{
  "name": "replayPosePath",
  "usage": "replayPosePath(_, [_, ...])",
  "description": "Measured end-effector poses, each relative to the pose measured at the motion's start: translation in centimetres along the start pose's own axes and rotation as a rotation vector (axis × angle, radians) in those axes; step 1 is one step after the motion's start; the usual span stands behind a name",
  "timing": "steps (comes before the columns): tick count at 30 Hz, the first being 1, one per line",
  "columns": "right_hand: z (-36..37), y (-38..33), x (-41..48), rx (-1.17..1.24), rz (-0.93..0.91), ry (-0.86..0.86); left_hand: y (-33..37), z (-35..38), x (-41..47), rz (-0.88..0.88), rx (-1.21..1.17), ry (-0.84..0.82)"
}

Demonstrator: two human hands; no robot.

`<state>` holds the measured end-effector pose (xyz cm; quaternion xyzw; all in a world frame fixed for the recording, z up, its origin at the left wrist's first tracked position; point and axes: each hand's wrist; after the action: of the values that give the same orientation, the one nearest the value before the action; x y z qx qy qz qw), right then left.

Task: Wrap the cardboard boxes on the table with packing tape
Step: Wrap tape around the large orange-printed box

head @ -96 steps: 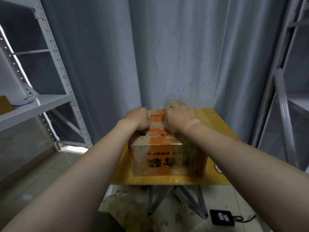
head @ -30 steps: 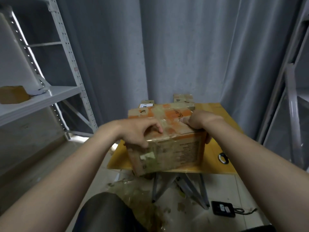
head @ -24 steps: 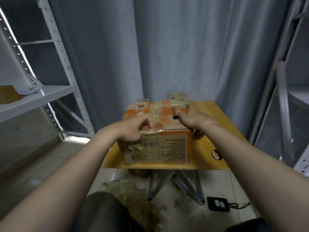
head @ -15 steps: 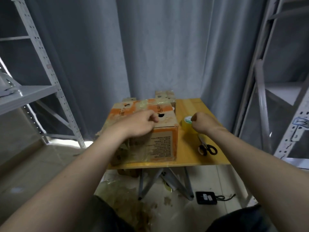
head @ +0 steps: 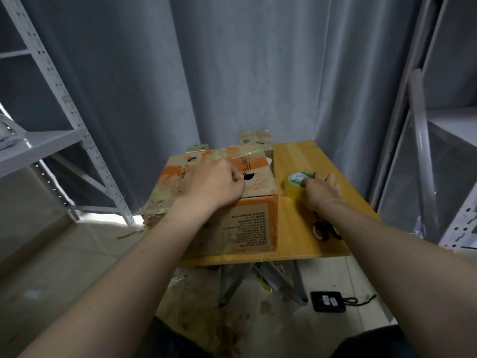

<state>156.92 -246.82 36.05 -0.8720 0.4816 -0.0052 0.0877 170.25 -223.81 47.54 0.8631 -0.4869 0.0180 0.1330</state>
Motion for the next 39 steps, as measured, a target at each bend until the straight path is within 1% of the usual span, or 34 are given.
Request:
replayPosePath(1, [0.1,-0.1,0.2,0.104,0.013,0.009,-0.1,0.0,0.0,-0.006,0.001,0.003])
replayPosePath(2, [-0.1,-0.3,0.2,0.256,0.039,0.021,-0.1,0.1,-0.1,-0.009,0.012,0.014])
replayPosePath(5, [-1.9,-1.2,-0.5,0.801,0.103,0.088,0.3,1.1,-0.8,-0.003,0.076,0.072])
replayPosePath(7, [-3.7,-1.9,-1.9,1.074,0.068,0.147,0.8,2.0,-1.6,-0.001,0.101,0.098])
replayPosePath(10, [-6.4,-3.4,-5.1,1.297,-0.08,0.225,1.0,2.3,-2.1,0.008,0.023,0.074])
replayPosePath(12, [-8.3,-4.7,-7.4,1.386,-0.188,0.255,0.9,1.7,-2.3,0.043,-0.163,0.031])
replayPosePath(14, [-10.3,-6.4,-9.7,1.449,-0.303,0.251,0.9,0.7,-2.7,0.093,-0.36,0.055])
replayPosePath(17, [-12.5,-8.9,-12.6,1.508,-0.476,0.191,1.0,-1.0,-3.5,0.189,-0.465,0.2])
replayPosePath(20, [-13.7,-10.5,-14.5,1.446,-0.594,0.114,0.9,-2.6,-4.2,0.234,-0.545,0.309])
replayPosePath(24, [-14.4,-11.2,-15.6,1.339,-0.688,0.034,-0.4,-4.0,-5.5,0.232,-0.779,0.309])
replayPosePath(27, [-14.9,-11.3,-15.8,1.209,-0.675,0.078,-1.4,-4.6,-6.6,0.262,-0.82,0.341])
replayPosePath(29, [-15.3,-11.2,-15.5,1.195,-0.65,0.112,-1.8,-4.8,-7.2,0.259,-0.787,0.321])
replayPosePath(33, [-16.0,-10.9,-14.8,1.115,-0.642,0.078,-1.6,-4.8,-8.3,0.259,-0.706,0.245])
replayPosePath(37, [-16.7,-10.8,-13.9,1.137,-0.595,0.162,-0.8,-4.9,-8.8,0.262,-0.67,0.204])
replayPosePath(39, [-17.0,-10.7,-13.7,1.105,-0.583,0.174,-0.5,-4.7,-8.8,0.243,-0.643,0.212])
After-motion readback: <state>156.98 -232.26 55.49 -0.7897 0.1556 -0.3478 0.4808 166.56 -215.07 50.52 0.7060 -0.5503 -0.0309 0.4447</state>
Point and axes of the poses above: each hand's wrist, its own x-axis towards the middle knuckle, its own z-axis out of the palm, y = z × x, and after that the axes turned 6 degrees about -y, right-handed
